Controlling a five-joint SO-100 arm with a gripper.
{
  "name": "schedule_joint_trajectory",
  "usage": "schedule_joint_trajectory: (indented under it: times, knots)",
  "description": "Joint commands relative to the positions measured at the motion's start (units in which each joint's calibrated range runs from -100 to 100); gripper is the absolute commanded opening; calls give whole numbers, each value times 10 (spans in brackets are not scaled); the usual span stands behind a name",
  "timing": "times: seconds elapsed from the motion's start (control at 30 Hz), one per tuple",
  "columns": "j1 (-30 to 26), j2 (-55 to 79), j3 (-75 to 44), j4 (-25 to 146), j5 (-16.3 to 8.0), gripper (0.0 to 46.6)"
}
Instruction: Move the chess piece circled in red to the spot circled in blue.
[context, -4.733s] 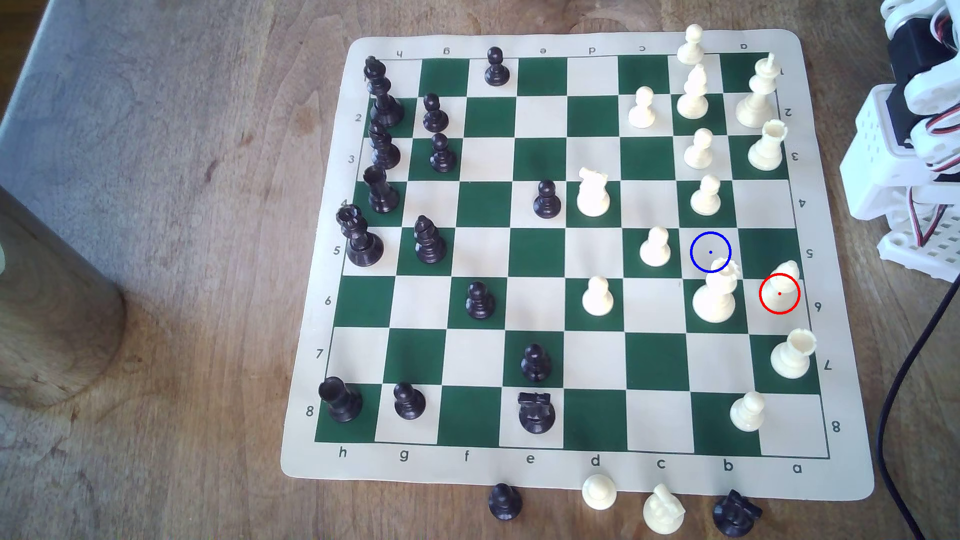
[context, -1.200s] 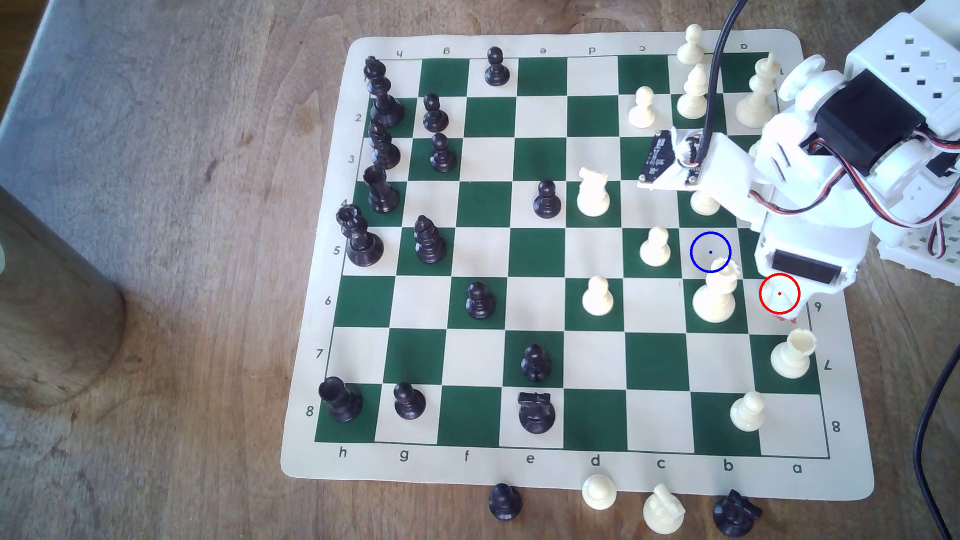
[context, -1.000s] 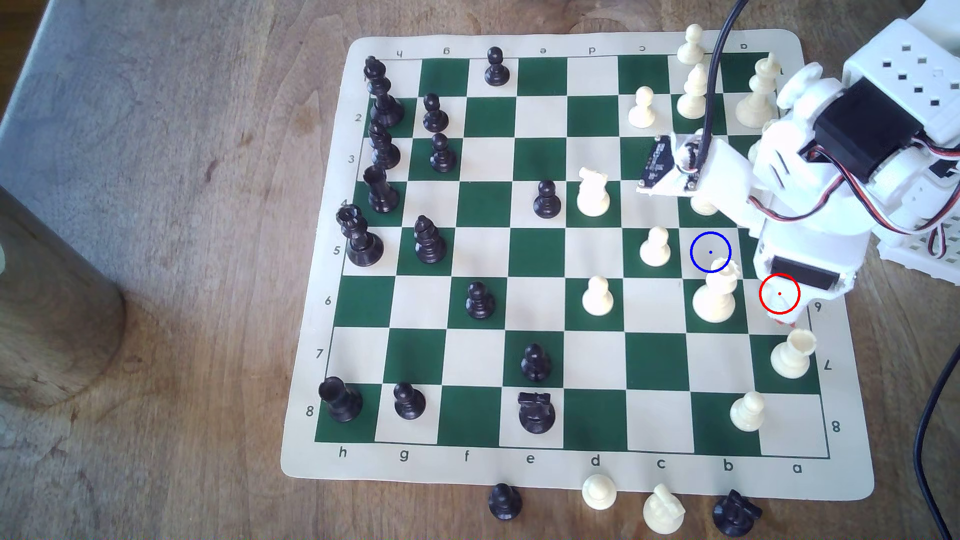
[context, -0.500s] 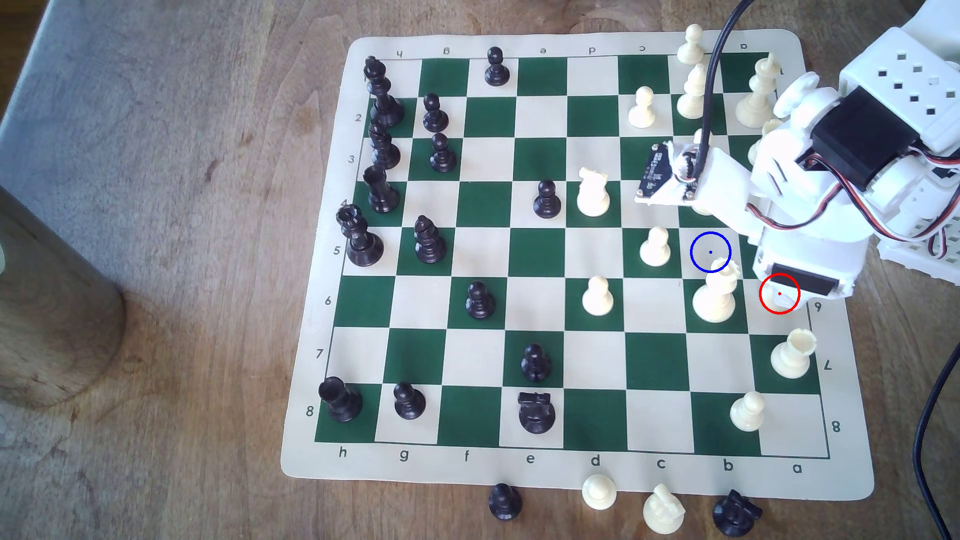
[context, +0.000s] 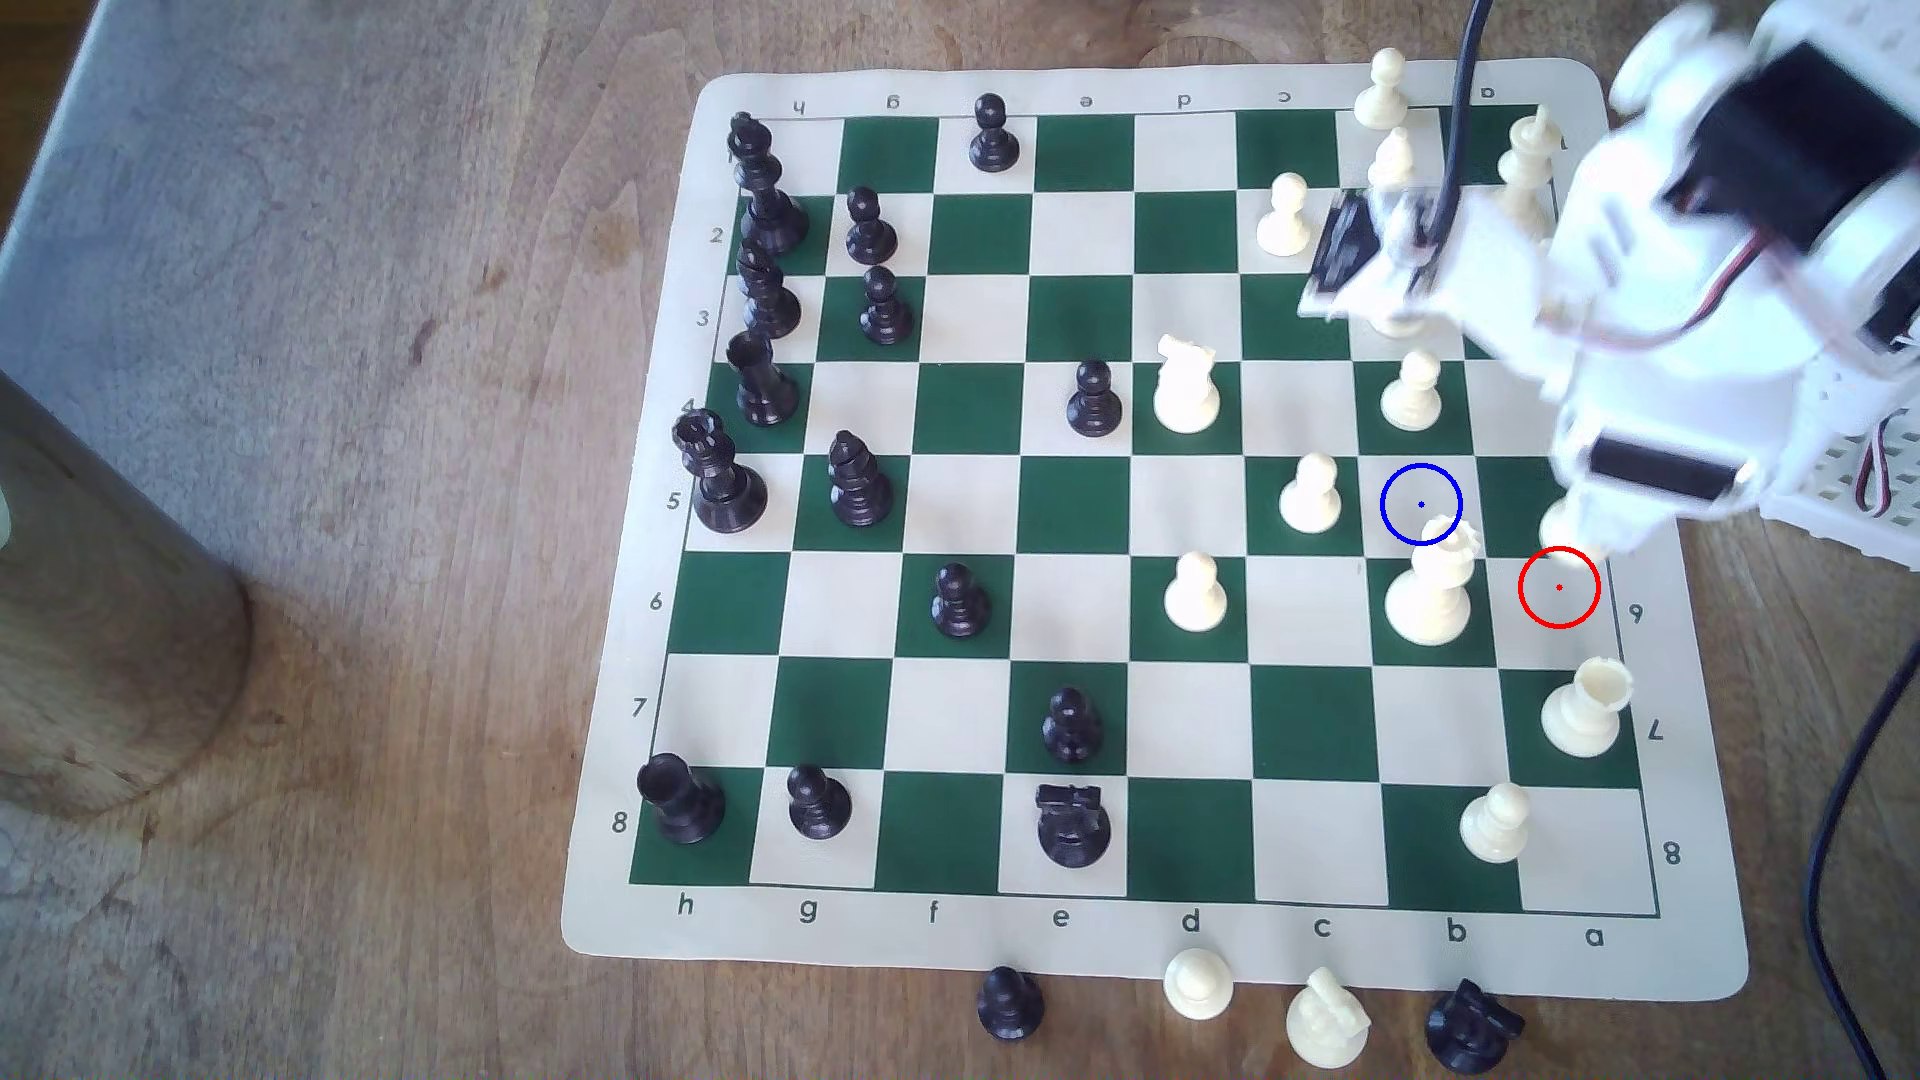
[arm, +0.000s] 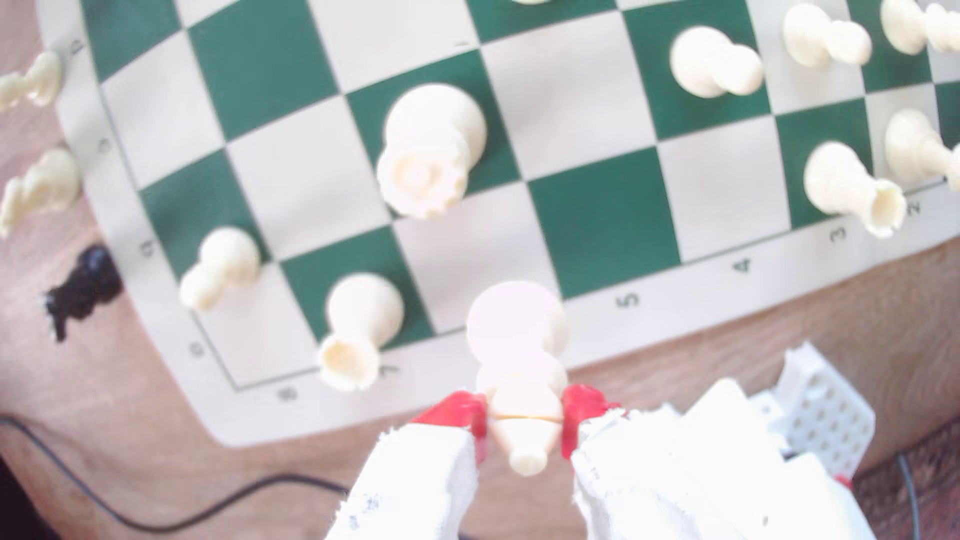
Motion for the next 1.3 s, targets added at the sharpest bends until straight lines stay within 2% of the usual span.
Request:
schedule_joint_trajectory:
  times: [0.0, 0.07, 0.2, 0.3, 0.5, 0.73, 1.0, 1.27]
  knots:
    - [19, -28, -172, 62, 1, 2]
    - [42, -25, -182, 55, 5, 2]
    - [124, -16, -158, 5, 20, 2]
    - [158, -12, -124, -25, 29, 2]
    - [167, 8, -50, -63, 44, 2]
    - [160, 51, 34, -147, 43, 2]
    - [163, 71, 54, -167, 45, 2]
    - [151, 82, 83, -187, 36, 2]
